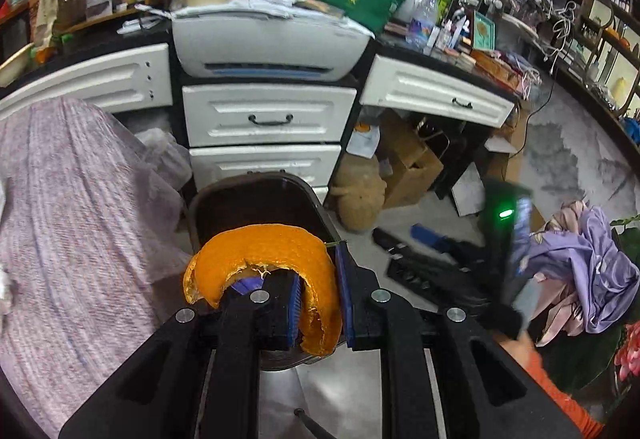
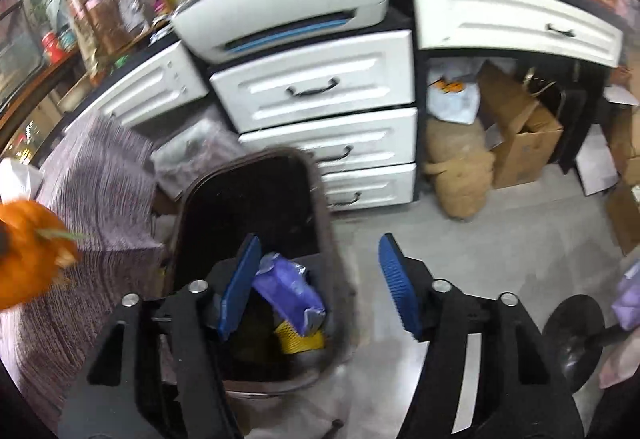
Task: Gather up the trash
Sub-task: 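Carry the purple bag to the black bin and release it with the right gripper, then drop the orange peel into the black bin by opening the left gripper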
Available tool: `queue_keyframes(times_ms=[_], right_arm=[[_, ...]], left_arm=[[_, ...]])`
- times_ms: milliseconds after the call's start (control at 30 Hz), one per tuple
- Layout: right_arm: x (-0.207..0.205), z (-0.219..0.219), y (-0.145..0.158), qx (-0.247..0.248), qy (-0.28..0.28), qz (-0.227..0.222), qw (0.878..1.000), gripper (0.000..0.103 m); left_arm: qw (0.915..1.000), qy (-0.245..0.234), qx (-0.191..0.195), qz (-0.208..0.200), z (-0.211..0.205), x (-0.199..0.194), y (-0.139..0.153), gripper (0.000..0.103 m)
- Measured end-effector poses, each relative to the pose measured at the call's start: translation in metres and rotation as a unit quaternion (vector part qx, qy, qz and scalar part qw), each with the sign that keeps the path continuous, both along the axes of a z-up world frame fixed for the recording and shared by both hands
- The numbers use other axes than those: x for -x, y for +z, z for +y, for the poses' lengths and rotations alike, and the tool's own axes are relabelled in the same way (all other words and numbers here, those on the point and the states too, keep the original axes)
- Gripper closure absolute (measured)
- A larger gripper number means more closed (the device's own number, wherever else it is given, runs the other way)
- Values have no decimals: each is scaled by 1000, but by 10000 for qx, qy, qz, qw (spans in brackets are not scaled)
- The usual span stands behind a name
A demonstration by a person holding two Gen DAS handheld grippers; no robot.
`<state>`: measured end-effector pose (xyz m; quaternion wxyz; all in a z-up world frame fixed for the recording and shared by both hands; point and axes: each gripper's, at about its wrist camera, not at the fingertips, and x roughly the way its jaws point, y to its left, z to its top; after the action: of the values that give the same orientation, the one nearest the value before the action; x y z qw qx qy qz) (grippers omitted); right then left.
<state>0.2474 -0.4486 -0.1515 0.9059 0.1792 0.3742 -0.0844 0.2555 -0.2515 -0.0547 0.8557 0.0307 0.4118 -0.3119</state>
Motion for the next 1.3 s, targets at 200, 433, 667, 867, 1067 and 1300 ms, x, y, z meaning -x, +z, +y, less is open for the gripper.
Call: queue_keyframes(times_ms=[200,433,667,867,1067,1300], right_arm=[[22,-28,10,38,-284,-157,9995,39],[29,-30,19,73,-265,-276,9992,39],[31,-35,25,54,-323,-333,9989,39],[35,-42,30,50,-399,-365,9985,35],[38,-46,36,11,-432,-430,9981,35],[41,-43,47,17,-404,-589,9974,25]], left_arm=[[9987,-84,-369,355,-27,-12,-37,87],[9937,-165,-794,777,-49,-27,-69,87],[9851,-149,-1066,1338,-61,-44,-92,86],[9776,-171,-1170,1740,-68,-50,-100,27],[9795,-332,-1454,1353,-77,-36,-90,14],[9861,-272,-1182,1139,-56,-16,-70,13]])
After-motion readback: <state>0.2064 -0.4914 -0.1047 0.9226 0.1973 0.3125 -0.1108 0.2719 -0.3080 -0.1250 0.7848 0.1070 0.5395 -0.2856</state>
